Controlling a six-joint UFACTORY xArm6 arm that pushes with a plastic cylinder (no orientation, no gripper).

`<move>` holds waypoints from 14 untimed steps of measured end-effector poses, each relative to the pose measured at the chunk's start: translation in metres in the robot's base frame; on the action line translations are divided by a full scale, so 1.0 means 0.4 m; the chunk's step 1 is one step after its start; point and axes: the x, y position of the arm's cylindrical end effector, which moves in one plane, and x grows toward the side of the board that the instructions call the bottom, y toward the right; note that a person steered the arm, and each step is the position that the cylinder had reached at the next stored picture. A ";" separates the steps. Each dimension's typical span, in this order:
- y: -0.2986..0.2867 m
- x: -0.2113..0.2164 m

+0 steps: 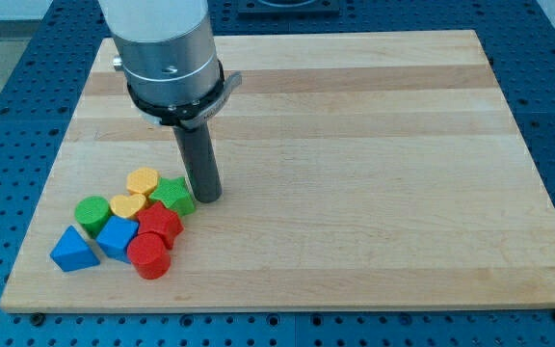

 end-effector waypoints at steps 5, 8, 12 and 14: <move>0.150 0.271; -0.033 0.312; -0.511 0.208; -0.405 0.203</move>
